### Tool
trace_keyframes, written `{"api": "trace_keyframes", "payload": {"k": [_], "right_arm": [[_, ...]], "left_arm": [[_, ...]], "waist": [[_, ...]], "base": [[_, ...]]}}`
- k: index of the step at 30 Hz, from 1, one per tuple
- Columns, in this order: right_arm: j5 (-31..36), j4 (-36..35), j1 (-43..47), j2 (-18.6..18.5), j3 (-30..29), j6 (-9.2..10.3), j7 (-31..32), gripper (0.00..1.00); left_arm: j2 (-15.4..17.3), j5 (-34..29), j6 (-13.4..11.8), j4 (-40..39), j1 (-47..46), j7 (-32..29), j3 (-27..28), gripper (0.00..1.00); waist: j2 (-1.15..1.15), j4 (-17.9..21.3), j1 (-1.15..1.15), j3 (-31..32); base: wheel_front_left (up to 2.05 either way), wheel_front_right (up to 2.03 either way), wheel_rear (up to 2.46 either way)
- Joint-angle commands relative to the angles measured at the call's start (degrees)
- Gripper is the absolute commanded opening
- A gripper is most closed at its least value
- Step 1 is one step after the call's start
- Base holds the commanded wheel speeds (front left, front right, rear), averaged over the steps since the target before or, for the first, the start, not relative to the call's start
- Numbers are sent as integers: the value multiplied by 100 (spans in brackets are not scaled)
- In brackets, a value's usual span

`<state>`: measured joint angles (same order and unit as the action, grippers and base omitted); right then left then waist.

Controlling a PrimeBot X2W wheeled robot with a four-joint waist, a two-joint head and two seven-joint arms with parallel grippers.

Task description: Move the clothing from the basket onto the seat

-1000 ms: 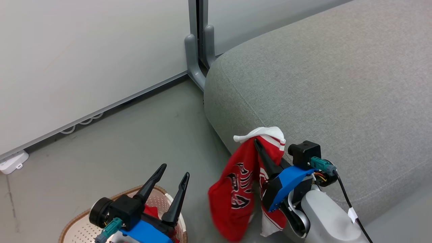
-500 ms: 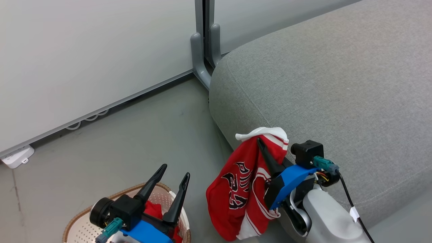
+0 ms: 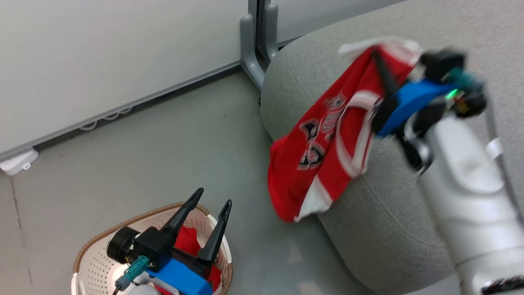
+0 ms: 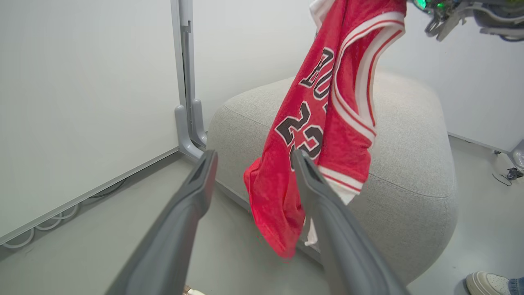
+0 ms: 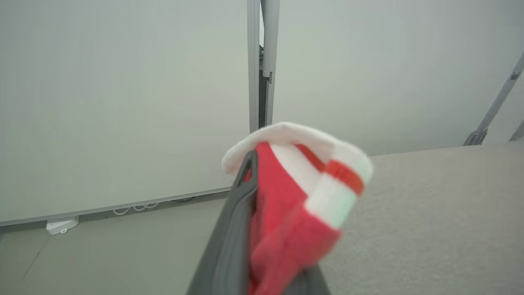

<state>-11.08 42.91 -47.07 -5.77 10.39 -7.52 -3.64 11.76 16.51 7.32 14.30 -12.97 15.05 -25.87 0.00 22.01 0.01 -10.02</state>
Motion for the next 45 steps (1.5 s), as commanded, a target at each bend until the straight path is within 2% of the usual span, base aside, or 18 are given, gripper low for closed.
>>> {"api": "trace_keyframes", "payload": {"k": [1, 2, 4, 10, 14, 18, 24, 36, 37, 38, 39, 40, 45], "right_arm": [[33, -62, -310, -153, -163, 5, 96, 0], [68, -111, -701, -384, -479, 5, 244, 0], [93, -132, -887, -518, -642, 6, 305, 0], [539, -230, -1723, -1338, -1974, 5, 584, 0], [840, -253, -1931, -1598, -2876, 5, 714, 0], [1070, -236, -1642, -1594, -3549, 5, 731, 0], [1322, 9, -1182, -1375, -4245, 5, 580, 0], [1823, 571, -800, -1058, -4762, 6, 177, 2], [1857, 605, -791, -1046, -4769, 6, 158, 20], [1898, 637, -781, -1038, -4779, 5, 148, 48], [1925, 671, -770, -1024, -4777, 5, 122, 84], [1939, 702, -764, -1017, -4776, 6, 102, 100], [2069, 820, -588, -994, -4681, 6, 15, 100]], "left_arm": [[45, -37, 21, -35, -113, 19, -25, 100], [89, -56, 21, -62, -220, 19, -91, 100], [105, -57, 21, -74, -278, 19, -128, 100], [189, -91, 22, -184, -713, 19, -341, 100], [232, -98, 22, -240, -1024, 19, -516, 100], [284, -128, 22, -314, -1293, 19, -633, 100], [359, -169, 22, -371, -1612, 19, -717, 100], [377, -163, 22, -258, -1680, 19, -672, 100], [371, -155, 22, -247, -1677, 19, -670, 100], [363, -148, 22, -239, -1672, 19, -668, 100], [353, -139, 22, -227, -1660, 19, -661, 100], [341, -130, 22, -216, -1640, 19, -652, 100], [247, -53, 22, -142, -1431, 19, -583, 100]], "waist": [[0, -87, -1, -169], [0, -160, -1, -321], [0, -204, -1, -405], [0, -514, -1, -963], [0, -737, -1, -1329], [0, -917, -1, -1693], [0, -1095, -1, -2119], [0, -1102, -1, -2177], [0, -1094, -1, -2146], [0, -1087, -1, -2110], [0, -1078, -1, -2063], [0, -1068, -1, -2013], [0, -1046, -1, -1636]], "base": [[0, 0, 0], [0, 0, 0], [0, 0, 0], [0, 0, 0], [0, 0, 0], [0, 0, 0], [0, 0, 0], [0, 0, 0], [0, 0, 0], [0, 0, 0], [0, 0, 0], [0, 0, 0], [0, 0, 0]]}}
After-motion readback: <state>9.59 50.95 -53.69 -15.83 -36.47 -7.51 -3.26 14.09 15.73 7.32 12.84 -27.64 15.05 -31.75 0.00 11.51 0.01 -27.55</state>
